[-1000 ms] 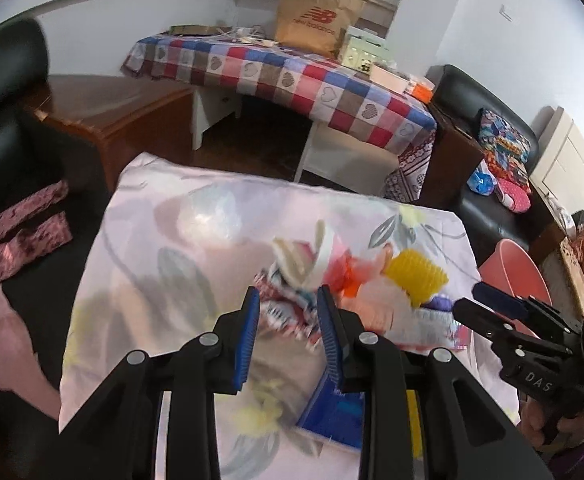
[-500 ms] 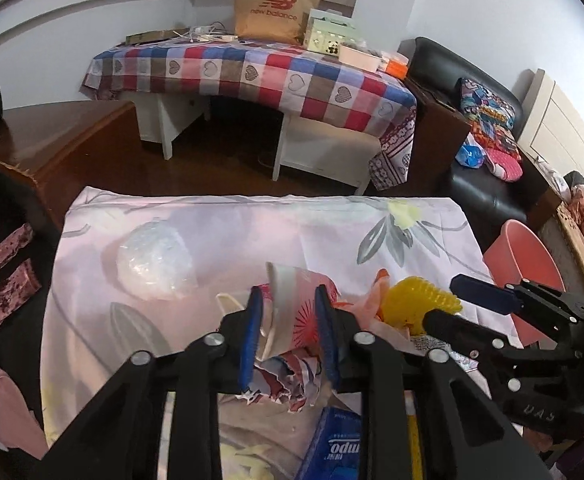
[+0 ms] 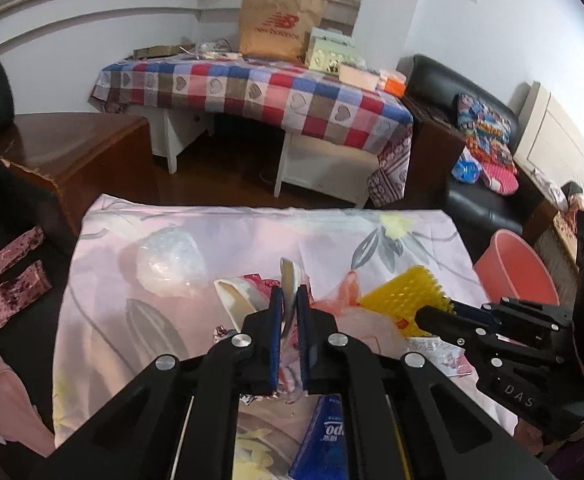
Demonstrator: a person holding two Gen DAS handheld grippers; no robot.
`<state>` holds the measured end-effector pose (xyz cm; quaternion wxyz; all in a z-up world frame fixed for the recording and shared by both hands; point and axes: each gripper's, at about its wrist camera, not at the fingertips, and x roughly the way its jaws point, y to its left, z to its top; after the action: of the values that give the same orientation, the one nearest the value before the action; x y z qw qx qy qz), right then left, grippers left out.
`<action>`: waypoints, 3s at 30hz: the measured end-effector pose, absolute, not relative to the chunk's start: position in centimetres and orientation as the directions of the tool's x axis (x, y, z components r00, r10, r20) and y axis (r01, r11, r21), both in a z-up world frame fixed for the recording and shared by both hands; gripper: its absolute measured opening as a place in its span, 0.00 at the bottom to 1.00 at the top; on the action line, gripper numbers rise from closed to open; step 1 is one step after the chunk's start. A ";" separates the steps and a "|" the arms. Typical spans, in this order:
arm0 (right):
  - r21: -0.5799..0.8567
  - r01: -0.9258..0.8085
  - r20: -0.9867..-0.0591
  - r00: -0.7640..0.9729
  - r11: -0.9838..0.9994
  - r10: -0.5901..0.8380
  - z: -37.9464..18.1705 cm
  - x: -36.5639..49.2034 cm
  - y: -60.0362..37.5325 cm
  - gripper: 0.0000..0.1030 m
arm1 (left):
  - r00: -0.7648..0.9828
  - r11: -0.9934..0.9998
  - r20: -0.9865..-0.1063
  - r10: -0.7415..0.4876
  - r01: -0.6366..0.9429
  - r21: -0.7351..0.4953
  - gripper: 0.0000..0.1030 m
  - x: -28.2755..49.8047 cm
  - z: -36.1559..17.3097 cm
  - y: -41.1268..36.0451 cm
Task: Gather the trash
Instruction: 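Grasp the pink paper cup with the left gripper while the right grasps the yellow spiky brush, then carry the pink cup and yellow brush with both grippers over the bin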
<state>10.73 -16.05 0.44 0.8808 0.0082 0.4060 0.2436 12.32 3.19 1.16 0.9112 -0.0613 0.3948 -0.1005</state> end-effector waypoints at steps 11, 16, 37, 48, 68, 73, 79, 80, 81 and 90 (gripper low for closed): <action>0.225 -0.387 -0.651 0.624 0.894 0.433 3.2 7.8 -18.5 0.09 | 0.738 0.965 -0.626 -0.252 0.143 -0.220 0.06 8.7 5.3 2.6; 0.222 -0.347 -0.639 0.654 0.911 0.405 3.8 6.8 -20.3 0.09 | 0.743 0.956 -0.604 -0.288 0.185 -0.228 0.06 8.1 6.5 0.7; 0.209 0.021 -0.618 0.778 0.978 0.116 4.5 4.6 -36.5 0.10 | 0.622 0.835 -0.570 -0.538 0.485 -0.259 0.06 9.4 7.9 -16.6; 0.182 0.179 -0.669 0.743 0.967 -0.012 2.3 4.4 -42.9 0.10 | 0.524 0.774 -0.620 -0.585 0.589 -0.233 0.06 10.9 6.0 -25.4; 0.139 0.237 -0.761 0.647 0.962 -0.049 -1.7 5.8 -44.2 0.10 | 0.394 0.759 -0.776 -0.493 0.630 -0.163 0.06 13.1 -0.6 -33.6; 0.133 0.242 -0.767 0.640 0.961 -0.055 -2.1 5.9 -44.3 0.10 | 0.385 0.761 -0.788 -0.481 0.629 -0.158 0.07 13.4 -1.3 -34.0; 0.127 0.256 -0.778 0.624 0.958 -0.063 -2.5 5.9 -44.5 0.10 | 0.372 0.759 -0.797 -0.476 0.632 -0.159 0.07 13.4 -1.8 -34.2; 0.125 0.257 -0.780 0.622 0.958 -0.065 -2.5 5.9 -44.5 0.10 | 0.370 0.758 -0.797 -0.477 0.633 -0.159 0.07 13.4 -1.9 -34.3; 0.124 0.259 -0.782 0.619 0.958 -0.066 -2.6 5.9 -44.5 0.10 | 0.368 0.758 -0.798 -0.476 0.633 -0.160 0.07 13.4 -2.0 -34.3; 0.132 0.286 -0.796 0.601 0.949 -0.070 -2.9 5.9 -45.1 0.11 | 0.365 0.765 -0.800 -0.477 0.621 -0.173 0.08 13.6 -2.2 -34.0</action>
<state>5.87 -45.06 -2.86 0.8861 0.1237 0.4352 -0.1004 13.64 -34.02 -2.17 0.8223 0.0792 0.4541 -0.3337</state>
